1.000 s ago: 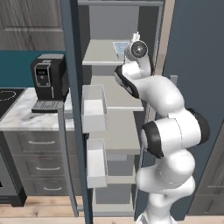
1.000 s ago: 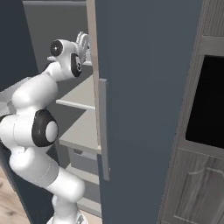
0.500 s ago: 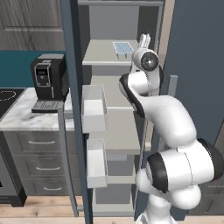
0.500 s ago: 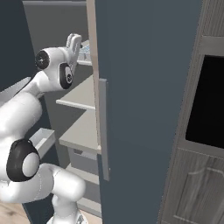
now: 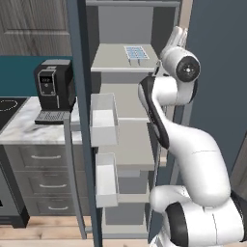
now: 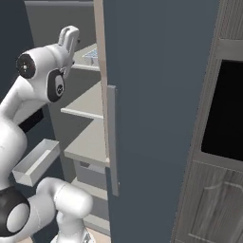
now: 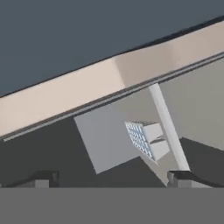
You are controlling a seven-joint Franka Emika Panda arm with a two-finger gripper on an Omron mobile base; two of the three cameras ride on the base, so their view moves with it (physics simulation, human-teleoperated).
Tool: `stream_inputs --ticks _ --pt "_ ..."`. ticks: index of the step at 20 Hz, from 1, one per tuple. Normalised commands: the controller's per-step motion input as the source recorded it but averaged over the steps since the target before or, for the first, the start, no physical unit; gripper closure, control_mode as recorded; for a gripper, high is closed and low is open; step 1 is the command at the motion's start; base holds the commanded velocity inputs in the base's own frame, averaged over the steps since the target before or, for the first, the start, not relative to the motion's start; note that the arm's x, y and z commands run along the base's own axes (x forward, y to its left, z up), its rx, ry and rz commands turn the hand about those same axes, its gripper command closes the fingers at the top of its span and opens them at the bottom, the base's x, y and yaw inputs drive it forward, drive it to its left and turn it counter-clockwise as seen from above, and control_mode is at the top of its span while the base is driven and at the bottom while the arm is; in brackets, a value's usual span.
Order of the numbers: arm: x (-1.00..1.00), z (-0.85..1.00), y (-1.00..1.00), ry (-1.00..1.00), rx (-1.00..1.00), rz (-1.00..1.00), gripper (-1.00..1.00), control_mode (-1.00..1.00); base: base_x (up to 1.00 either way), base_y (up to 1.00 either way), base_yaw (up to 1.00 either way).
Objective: The ice cube tray has been filled with water. Take the tray and place it in the freezer to make ice. Close the freezer door after placing the tray.
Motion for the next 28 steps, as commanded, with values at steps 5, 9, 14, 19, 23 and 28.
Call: stream_inputs --ticks 5,9,14,19,23,28 --pt "-1.0 0.32 0.02 0.02 0.06 0.0 -1.0 -1.0 0.0 0.0 0.0" --pt "-1.0 -0.02 0.0 0.06 -0.3 0.05 -1.0 -1.0 0.0 0.0 0.0" --pt "-0.9 -0.23 0.0 0.11 -0.52 0.15 -1.0 -1.0 0.0 0.0 0.0" --pt "-0.39 -0.32 -0.21 0.22 -0.58 0.26 -1.0 -1.0 0.0 0.0 0.0" --pt "-0.24 -0.2 -0.17 0.19 -0.59 0.28 -1.0 -1.0 0.0 0.0 0.0" --pt "-0.18 -0.01 -0.08 0.0 -0.57 0.21 -1.0 -1.0 0.0 0.0 0.0"
